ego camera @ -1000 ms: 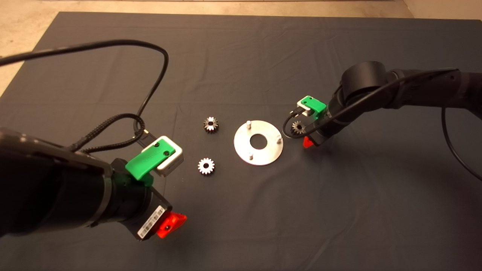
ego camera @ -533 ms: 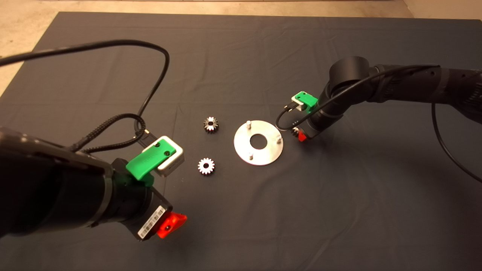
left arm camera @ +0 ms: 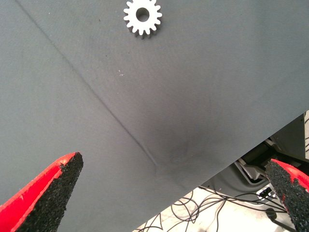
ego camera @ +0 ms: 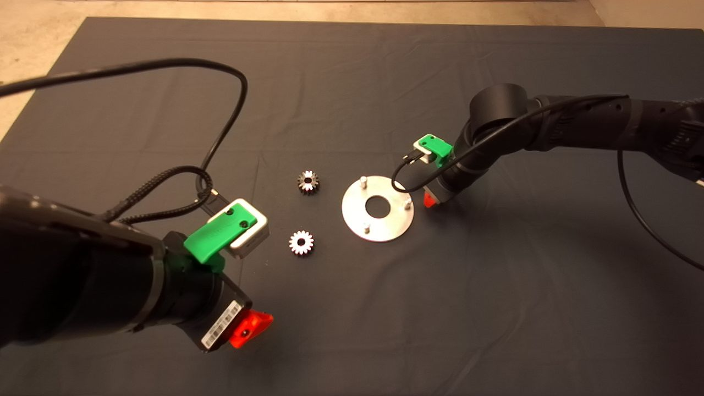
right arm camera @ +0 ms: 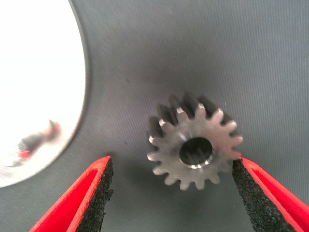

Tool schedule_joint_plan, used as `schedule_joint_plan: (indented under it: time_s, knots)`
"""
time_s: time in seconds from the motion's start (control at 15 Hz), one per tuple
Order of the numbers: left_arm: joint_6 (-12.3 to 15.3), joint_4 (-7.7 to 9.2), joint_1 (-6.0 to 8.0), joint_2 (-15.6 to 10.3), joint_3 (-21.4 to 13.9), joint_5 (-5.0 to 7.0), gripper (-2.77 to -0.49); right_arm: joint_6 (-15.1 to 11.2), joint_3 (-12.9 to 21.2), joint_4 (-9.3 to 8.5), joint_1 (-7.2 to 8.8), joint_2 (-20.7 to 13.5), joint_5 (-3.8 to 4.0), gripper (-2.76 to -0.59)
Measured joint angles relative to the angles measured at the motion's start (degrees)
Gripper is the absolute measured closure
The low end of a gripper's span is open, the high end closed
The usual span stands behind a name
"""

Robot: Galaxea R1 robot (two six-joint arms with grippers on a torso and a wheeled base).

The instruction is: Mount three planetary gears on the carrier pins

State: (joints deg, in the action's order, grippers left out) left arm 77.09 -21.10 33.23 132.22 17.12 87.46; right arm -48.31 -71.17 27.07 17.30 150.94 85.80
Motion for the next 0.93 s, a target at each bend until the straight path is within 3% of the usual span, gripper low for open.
schedule_joint_plan:
  time_s: [0.47, 0.53, 0.67, 0.73, 0.93]
  knots:
    - [0.00, 0.02, 0.00, 0.35, 0.00, 0.00, -2.77, 0.05, -1.58, 0.04, -0.66, 0.00, -0.04, -1.82]
    - [0.00, 0.02, 0.00, 0.34, 0.00, 0.00, -2.77, 0.05, -2.09, 0.04, -0.66, 0.00, -0.52, -1.82]
    - [0.00, 0.02, 0.00, 0.35, 0.00, 0.00, -2.77, 0.09, -2.85, 0.01, -0.63, 0.00, -2.52, -1.82]
    - [0.00, 0.02, 0.00, 0.39, 0.00, 0.00, -2.77, 0.11, -3.31, -0.06, -0.62, 0.00, -3.06, -1.82]
    - [0.00, 0.02, 0.00, 0.46, 0.00, 0.00, -2.77, 0.11, -3.55, -0.10, -0.60, 0.00, -3.36, -1.82]
